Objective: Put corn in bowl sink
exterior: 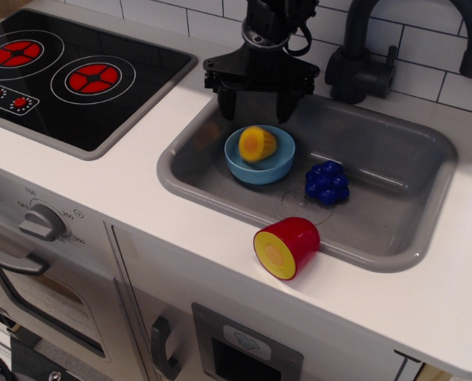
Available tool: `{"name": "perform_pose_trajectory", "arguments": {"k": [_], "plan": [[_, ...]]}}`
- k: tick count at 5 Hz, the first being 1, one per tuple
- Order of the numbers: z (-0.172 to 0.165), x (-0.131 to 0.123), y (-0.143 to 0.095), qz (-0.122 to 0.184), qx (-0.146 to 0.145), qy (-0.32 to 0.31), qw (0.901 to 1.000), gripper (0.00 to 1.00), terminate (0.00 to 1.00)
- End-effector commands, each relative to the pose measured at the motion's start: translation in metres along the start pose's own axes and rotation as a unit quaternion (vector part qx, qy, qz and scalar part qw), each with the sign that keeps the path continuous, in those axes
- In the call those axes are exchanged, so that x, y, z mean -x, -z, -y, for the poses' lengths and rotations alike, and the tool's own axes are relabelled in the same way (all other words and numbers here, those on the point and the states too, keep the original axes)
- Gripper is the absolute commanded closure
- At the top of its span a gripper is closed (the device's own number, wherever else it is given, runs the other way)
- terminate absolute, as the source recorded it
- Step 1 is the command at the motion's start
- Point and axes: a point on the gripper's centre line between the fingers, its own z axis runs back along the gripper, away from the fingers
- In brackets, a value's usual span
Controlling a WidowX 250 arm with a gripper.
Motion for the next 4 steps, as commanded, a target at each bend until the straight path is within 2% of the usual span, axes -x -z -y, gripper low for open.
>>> {"name": "perform_pose_trajectory", "arguments": {"k": [1,3,4], "plan": [[0.0003,-0.0072,-0.0243,0.030,0.017,-0.013,0.9993,0.00,0.00],[0.0039,-0.0092,-0.0312,0.034,0.012,-0.012,0.9993,0.00,0.00],[0.0039,-0.0092,-0.0312,0.034,0.012,-0.012,0.9993,0.00,1.00]]}}
